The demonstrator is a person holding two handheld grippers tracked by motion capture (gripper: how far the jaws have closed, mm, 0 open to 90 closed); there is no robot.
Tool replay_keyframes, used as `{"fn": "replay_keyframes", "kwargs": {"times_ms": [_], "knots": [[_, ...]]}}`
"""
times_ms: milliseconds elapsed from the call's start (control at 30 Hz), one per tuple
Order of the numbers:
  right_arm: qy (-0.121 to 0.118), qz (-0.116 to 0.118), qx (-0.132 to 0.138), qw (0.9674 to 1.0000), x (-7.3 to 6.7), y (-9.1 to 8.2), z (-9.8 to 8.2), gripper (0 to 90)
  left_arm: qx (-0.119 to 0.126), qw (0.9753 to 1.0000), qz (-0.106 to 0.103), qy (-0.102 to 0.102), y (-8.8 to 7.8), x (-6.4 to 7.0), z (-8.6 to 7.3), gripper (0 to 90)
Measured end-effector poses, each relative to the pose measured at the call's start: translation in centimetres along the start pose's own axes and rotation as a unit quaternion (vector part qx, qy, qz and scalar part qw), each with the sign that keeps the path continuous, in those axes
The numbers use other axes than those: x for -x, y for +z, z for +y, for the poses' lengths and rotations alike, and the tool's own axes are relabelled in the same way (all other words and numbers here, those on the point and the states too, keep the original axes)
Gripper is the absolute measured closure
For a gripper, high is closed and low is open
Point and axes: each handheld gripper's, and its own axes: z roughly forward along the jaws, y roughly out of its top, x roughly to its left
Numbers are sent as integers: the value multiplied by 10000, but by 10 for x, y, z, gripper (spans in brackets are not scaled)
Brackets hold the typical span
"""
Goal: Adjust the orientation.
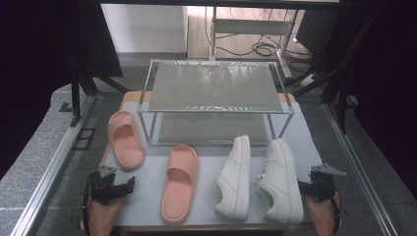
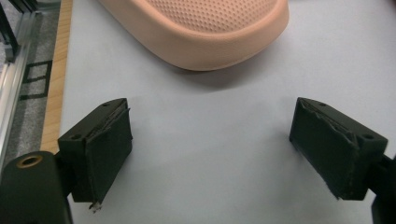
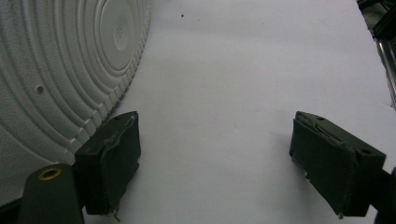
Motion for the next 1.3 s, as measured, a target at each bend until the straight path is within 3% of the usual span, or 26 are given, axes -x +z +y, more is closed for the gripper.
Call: {"fn": "replay_keyframes", "kwargs": {"times_ms": [1300], "knots": [[13, 9, -31, 10000, 0, 0, 1, 166, 17, 10000, -43, -22, 0, 0, 0, 143]]}}
